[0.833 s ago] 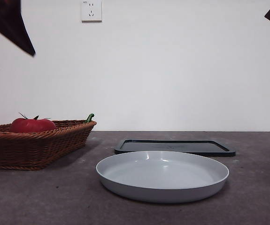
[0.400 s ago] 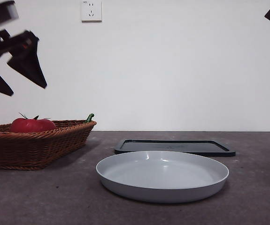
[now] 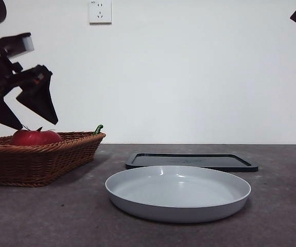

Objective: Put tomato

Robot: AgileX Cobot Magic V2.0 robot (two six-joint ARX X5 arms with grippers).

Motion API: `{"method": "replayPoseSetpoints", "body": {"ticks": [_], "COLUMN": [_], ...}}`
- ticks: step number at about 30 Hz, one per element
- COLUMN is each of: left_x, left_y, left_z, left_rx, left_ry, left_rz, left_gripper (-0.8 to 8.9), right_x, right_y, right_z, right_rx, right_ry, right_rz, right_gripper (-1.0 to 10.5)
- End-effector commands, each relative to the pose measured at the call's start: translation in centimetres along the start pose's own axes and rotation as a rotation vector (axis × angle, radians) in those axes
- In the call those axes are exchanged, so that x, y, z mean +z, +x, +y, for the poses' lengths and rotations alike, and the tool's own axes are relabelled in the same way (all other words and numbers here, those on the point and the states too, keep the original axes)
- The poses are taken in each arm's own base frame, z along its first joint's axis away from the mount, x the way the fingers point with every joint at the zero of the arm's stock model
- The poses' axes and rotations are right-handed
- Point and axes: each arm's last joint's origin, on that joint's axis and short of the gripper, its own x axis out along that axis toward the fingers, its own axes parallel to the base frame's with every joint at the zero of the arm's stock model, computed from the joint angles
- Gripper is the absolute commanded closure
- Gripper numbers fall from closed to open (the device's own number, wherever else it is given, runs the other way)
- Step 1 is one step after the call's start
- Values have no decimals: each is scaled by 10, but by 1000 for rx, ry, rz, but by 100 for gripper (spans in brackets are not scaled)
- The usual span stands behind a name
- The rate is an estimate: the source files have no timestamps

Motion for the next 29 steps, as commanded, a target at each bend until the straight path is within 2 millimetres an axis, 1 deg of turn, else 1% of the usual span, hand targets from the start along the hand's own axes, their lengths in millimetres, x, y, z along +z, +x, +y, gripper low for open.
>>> {"method": "replayPoseSetpoints", "body": {"ticks": [1,7,19,20,24,27,29], "left_x": [5,1,-5,-5,-5,-5,-5], "left_y": [6,17,30,30,30,30,30], "left_z": [1,3,5,5,5,5,5], "left_rx": [0,-7,-13,-13,-14,-13,-13], "left_ry": [24,19,8,7,7,6,4], "left_rz": [-12,17,53,56,57,57,54], "left_gripper": [315,315,323,335,442,482,481], "right_x": [5,5,5,5,5,5,5], "right_y": [-2,-2,-2,-2,-2,-2,-2], "right_z": [2,2,2,2,2,2,2], "right_rx": [8,8,8,8,8,8,8], "right_ry": [-17,-16,-16,-16,-17,-16,-17], "right_rz": [-14,-14,-14,-14,-14,-14,-14], "right_gripper": [543,542,542,543,543,543,543]}}
